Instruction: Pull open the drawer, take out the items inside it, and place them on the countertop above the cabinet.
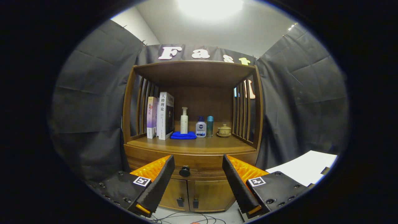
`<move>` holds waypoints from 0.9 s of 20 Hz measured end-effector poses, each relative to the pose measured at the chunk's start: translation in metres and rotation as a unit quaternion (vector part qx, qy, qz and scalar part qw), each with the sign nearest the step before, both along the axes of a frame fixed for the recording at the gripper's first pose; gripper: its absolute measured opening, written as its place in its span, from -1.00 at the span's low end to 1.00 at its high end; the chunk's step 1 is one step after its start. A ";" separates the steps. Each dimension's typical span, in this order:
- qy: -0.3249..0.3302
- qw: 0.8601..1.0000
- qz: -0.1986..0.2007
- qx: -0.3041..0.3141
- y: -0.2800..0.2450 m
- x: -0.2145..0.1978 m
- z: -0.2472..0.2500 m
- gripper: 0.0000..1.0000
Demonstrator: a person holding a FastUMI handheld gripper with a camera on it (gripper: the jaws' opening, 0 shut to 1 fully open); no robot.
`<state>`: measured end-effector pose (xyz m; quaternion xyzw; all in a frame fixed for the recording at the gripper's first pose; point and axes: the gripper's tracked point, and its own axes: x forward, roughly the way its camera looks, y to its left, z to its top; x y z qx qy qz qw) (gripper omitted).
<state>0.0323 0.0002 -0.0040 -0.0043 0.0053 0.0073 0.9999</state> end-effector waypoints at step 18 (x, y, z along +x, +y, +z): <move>0.085 0.996 0.015 0.005 0.031 0.120 -0.092 0.96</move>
